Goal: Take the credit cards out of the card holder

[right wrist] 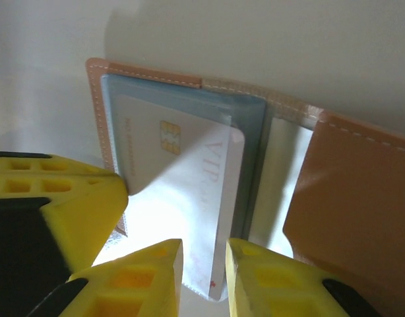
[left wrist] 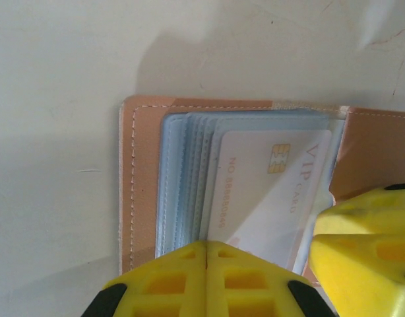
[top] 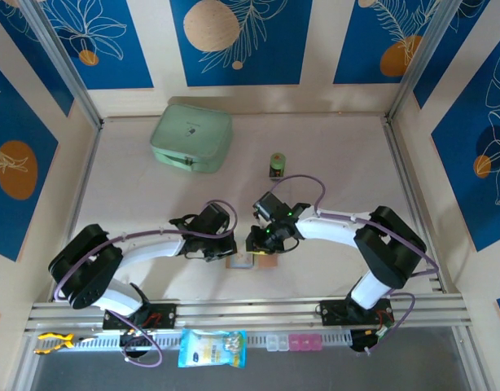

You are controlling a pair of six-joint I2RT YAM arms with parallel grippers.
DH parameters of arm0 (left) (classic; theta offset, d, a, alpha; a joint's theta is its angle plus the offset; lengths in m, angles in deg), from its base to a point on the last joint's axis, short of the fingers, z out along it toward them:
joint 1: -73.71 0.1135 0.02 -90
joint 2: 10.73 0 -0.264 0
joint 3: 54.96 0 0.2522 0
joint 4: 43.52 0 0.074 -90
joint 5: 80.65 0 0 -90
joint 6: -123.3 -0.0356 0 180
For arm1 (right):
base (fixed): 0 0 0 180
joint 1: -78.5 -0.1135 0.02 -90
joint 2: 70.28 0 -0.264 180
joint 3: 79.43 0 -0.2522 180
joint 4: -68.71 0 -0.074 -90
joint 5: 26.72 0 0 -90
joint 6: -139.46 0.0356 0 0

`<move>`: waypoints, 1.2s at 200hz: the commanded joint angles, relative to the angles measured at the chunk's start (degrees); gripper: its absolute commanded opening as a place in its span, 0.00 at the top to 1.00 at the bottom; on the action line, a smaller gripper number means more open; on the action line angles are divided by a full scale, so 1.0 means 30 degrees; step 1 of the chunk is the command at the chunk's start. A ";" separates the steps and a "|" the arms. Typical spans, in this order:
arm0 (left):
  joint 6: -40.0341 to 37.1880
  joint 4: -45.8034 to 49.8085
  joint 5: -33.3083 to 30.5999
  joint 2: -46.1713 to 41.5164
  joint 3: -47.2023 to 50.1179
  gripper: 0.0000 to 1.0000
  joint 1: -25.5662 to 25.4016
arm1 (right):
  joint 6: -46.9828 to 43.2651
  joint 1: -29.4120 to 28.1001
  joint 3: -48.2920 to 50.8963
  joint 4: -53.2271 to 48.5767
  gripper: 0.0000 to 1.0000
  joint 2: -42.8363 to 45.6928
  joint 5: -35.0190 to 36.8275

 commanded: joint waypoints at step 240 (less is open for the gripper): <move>0.0238 -0.0066 -0.0186 0.0166 0.0354 1.00 -0.0115 | -0.0633 -0.0365 -0.0668 -0.2138 0.76 -0.0102 0.1927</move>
